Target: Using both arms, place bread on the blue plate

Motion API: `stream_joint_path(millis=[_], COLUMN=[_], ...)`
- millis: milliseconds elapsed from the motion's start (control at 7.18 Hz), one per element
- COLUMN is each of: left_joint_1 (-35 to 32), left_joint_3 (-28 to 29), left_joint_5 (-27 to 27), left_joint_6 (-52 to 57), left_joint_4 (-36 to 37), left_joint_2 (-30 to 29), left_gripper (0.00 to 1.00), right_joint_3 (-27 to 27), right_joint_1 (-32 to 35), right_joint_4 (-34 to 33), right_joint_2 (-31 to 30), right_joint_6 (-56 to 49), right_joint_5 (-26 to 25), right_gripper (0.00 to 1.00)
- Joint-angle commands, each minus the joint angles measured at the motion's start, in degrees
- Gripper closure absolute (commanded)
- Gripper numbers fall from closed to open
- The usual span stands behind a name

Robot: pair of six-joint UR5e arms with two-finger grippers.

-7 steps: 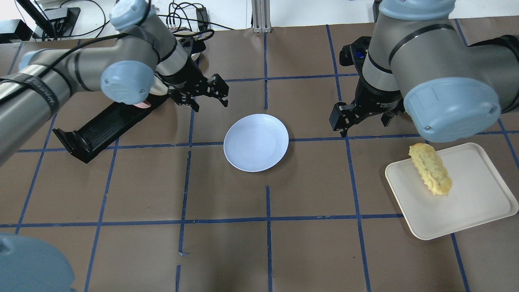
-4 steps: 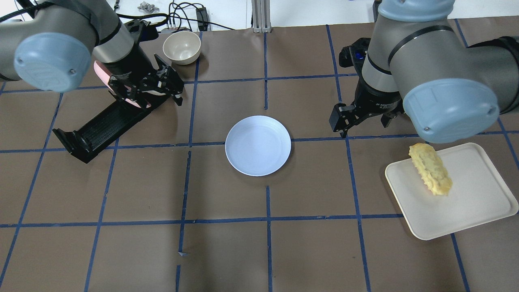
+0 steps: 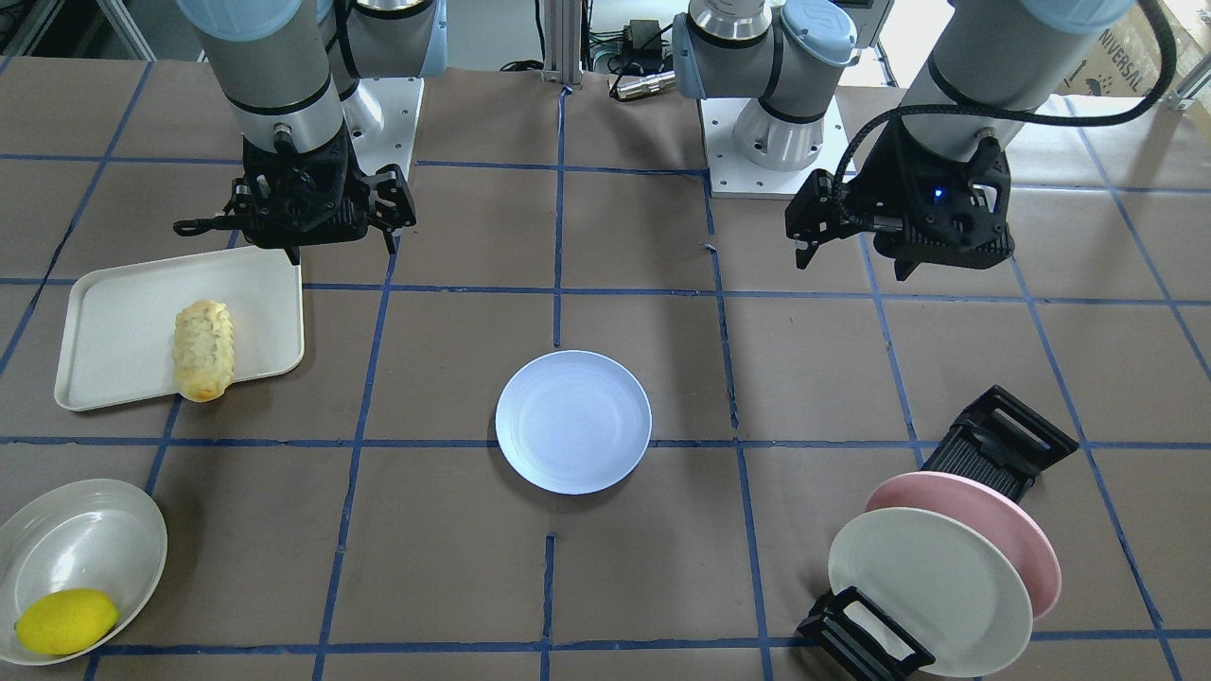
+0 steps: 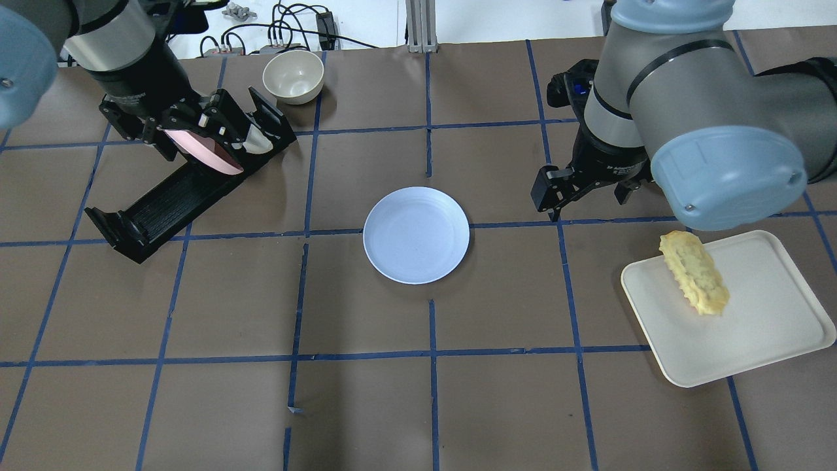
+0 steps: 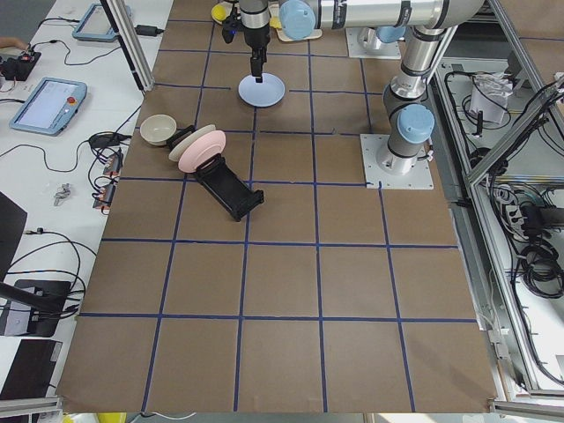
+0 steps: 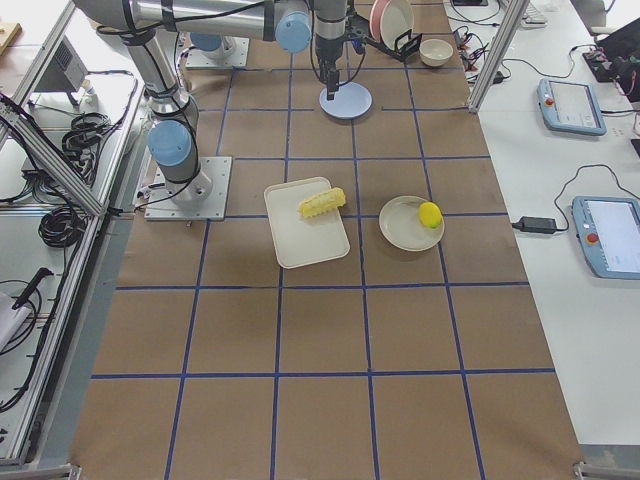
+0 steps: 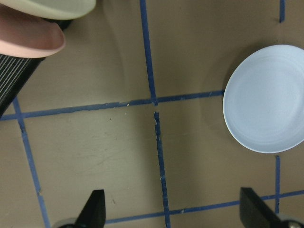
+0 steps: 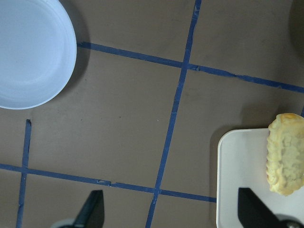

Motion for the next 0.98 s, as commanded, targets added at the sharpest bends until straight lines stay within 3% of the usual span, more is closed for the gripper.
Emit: stream_joint_path(millis=[0,836], left_joint_1=[0.1,0.1], left_joint_3=[2.2,2.1], left_joint_5=[2.2,2.1], left_joint_6=[-0.8,-5.3], left_joint_4=[-1.6,-4.3], left_joint_2=[-0.2,-0.7], left_gripper=[0.00,0.00], right_joint_3=[0.1,0.0], right_joint_1=[0.0,0.0], right_joint_4=[0.0,-0.1], right_joint_2=[0.0,0.3], right_joint_6=[-0.1,-0.2], right_joint_5=[0.0,0.0], right_gripper=[0.00,0.00])
